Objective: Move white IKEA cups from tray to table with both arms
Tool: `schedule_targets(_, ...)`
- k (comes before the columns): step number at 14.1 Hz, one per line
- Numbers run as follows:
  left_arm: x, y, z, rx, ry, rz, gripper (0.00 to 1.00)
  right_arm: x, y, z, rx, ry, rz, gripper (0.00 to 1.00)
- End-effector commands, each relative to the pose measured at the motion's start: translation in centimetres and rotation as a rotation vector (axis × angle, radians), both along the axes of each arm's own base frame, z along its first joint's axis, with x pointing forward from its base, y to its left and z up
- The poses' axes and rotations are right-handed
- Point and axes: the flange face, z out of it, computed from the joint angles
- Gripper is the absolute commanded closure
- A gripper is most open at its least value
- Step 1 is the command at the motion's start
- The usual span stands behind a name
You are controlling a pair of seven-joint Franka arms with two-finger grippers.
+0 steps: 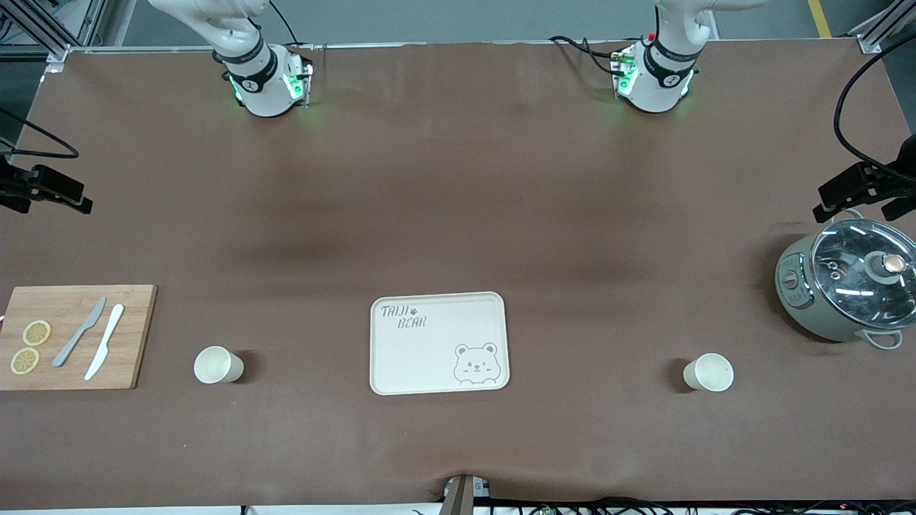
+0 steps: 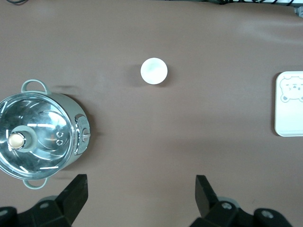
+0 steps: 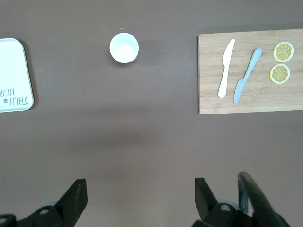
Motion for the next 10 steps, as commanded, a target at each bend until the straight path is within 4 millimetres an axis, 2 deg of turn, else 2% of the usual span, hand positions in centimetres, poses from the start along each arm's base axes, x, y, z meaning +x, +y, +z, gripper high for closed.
schedule_targets(1,0.64,-0.09,-0.10,0.027,0.002,0.020,0.00,-0.66,-0.15,0.69,-0.012,-0.009,-0.015,0.00)
schedule_targets(5,0.72,-0.63,0.07,0.025,-0.002,0.011,0.00,-0.63,0.12,0.76,-0.010,-0.011,-0.009,0.00)
schedule_targets(10,0.76,-0.38,0.27,0.026,-0.007,0.015,0.00,-0.61,0.07,0.92,-0.007,-0.016,-0.006,0.00)
